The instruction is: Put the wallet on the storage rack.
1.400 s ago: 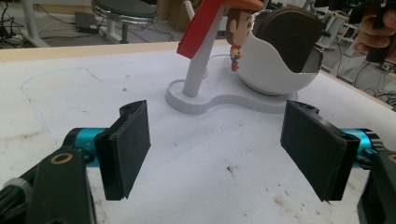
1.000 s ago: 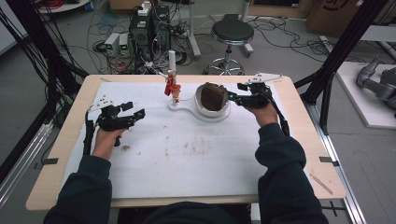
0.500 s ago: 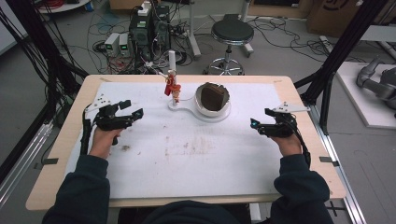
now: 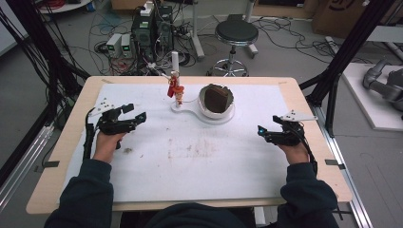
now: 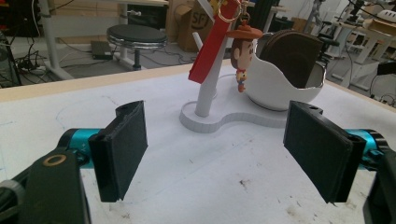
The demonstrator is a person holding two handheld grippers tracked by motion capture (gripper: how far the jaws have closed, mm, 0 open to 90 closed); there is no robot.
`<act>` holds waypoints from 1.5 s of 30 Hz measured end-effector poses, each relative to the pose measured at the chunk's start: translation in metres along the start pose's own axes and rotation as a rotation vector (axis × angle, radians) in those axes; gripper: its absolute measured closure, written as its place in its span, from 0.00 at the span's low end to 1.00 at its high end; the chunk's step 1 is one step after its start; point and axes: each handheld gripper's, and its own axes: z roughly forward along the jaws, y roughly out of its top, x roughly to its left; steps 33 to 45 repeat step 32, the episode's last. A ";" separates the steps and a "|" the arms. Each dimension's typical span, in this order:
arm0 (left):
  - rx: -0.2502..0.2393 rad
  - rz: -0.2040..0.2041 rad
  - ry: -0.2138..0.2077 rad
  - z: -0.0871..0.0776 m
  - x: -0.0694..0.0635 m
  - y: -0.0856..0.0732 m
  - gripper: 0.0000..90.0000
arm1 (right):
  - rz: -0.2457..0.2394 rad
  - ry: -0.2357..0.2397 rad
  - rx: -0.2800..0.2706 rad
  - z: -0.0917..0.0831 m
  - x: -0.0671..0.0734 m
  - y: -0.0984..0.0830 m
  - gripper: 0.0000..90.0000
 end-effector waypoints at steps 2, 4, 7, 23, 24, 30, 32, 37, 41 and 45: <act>0.000 0.000 0.002 0.000 -0.001 0.000 0.24 | 0.004 -0.011 -0.012 -0.002 -0.001 -0.001 0.24; 0.000 0.007 -0.001 0.000 -0.002 0.000 0.24 | 0.015 -0.023 -0.024 -0.003 -0.002 -0.001 0.24; 0.002 0.009 0.001 -0.001 -0.002 0.000 0.24 | 0.029 -0.026 -0.037 -0.005 -0.002 -0.002 0.24; 0.002 0.006 0.000 -0.001 -0.002 -0.001 0.25 | 0.030 -0.042 -0.029 -0.004 -0.001 -0.003 0.24; 0.002 0.005 0.000 -0.001 -0.002 -0.001 0.25 | 0.034 -0.043 -0.031 -0.004 -0.001 -0.003 0.24; 0.004 0.006 0.000 -0.001 -0.001 -0.001 0.25 | 0.033 -0.046 -0.035 -0.004 -0.002 -0.003 0.24; 0.004 0.002 0.000 -0.001 -0.001 -0.002 0.25 | 0.032 -0.047 -0.036 -0.004 -0.003 -0.003 0.24; 0.004 0.002 0.000 -0.001 -0.001 -0.002 0.25 | 0.032 -0.047 -0.036 -0.004 -0.003 -0.003 0.24; 0.004 0.002 0.000 -0.001 -0.001 -0.002 0.25 | 0.032 -0.047 -0.036 -0.004 -0.003 -0.003 0.24; 0.004 0.002 0.000 -0.001 -0.001 -0.002 0.25 | 0.032 -0.047 -0.036 -0.004 -0.003 -0.003 0.24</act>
